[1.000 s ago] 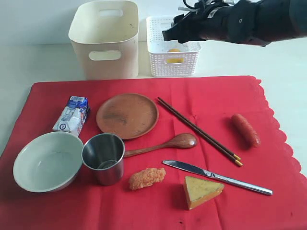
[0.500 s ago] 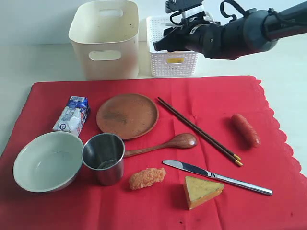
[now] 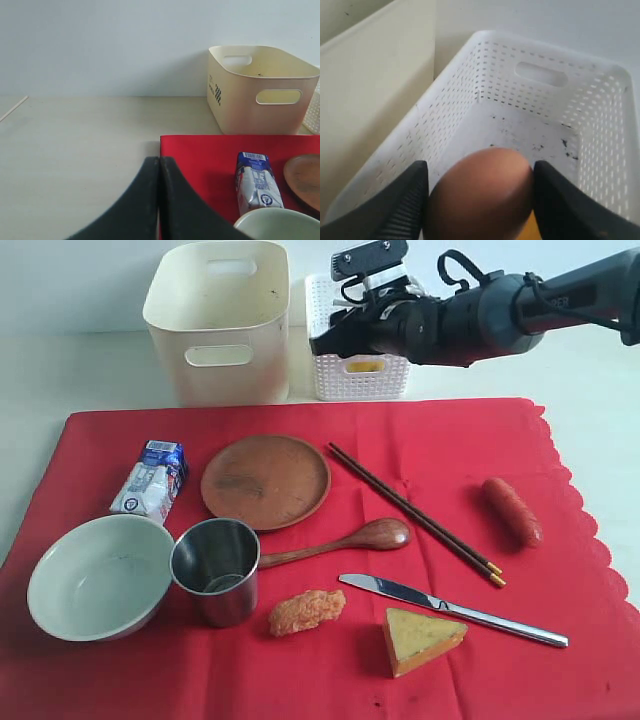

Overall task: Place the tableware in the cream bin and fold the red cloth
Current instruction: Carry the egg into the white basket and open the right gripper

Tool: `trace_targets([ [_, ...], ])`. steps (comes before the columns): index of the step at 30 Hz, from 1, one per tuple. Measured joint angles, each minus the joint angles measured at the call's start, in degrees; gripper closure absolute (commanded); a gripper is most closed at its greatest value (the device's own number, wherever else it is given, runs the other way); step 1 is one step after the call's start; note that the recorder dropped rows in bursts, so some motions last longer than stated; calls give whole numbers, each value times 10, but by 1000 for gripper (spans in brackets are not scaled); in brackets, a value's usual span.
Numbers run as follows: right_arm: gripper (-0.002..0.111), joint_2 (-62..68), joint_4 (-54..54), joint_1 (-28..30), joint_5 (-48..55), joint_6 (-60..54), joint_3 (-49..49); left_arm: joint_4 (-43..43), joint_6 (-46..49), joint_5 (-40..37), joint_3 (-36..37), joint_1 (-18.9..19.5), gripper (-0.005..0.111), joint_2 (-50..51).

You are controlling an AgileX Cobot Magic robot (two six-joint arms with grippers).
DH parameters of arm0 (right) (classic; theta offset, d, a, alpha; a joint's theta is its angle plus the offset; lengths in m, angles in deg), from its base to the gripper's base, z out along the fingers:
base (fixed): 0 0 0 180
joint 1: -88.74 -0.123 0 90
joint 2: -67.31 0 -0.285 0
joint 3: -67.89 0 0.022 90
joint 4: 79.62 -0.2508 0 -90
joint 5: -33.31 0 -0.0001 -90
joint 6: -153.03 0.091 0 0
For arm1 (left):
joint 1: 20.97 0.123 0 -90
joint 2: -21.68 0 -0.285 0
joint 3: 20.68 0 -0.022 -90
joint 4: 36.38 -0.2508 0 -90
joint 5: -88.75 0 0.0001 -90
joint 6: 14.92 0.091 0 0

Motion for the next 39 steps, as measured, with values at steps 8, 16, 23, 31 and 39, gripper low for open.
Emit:
trace_targets([
  [8,52,0,-1,0,0,2,0,0,0,0,0,0,106,0],
  [16,35,0,-1,0,-2,4,0,0,0,0,0,0,106,0],
  [23,35,-3,-3,0,21,4,0,0,0,0,0,0,106,0],
  [31,46,-78,-4,0,140,-23,0,0,0,0,0,0,106,0],
  [39,55,-223,115,19,419,36,0,0,0,0,0,0,106,0],
])
